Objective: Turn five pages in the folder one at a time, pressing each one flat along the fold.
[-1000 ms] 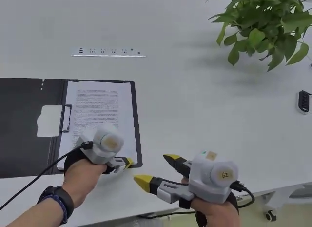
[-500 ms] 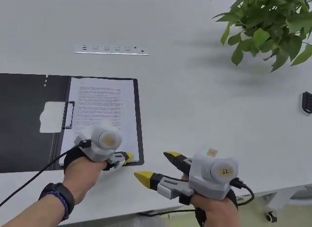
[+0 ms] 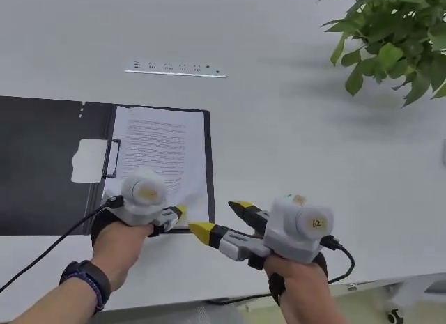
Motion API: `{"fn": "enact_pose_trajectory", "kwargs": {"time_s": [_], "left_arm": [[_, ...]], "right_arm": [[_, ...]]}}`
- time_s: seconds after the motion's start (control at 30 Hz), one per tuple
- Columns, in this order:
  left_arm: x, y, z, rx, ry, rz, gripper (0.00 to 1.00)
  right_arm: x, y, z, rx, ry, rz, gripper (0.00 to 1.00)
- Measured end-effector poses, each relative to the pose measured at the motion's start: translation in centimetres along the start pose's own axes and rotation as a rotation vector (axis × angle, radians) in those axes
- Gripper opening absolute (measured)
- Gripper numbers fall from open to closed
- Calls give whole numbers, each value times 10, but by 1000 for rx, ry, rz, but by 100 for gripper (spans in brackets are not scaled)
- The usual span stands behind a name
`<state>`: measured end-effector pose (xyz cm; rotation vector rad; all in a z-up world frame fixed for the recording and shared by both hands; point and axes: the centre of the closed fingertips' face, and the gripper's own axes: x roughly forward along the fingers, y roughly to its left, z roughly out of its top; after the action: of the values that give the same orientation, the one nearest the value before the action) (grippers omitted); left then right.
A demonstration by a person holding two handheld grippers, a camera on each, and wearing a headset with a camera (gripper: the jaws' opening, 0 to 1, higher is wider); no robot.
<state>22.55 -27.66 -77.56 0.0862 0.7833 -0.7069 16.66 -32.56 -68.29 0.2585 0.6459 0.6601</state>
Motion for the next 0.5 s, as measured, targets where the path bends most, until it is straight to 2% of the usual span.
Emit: {"fn": "enact_pose_trajectory", "kwargs": {"time_s": [0.17,0.4,0.5], "left_arm": [[-3,2,1,-99,-32,-23,36],[-6,4,0,-132,-40,-27,35],[-6,3,0,-137,-41,-30,36]], "right_arm": [[17,-9,3,32,-6,8,60],[39,-24,5,44,6,23,59],[50,-31,10,73,-6,30,58]]}}
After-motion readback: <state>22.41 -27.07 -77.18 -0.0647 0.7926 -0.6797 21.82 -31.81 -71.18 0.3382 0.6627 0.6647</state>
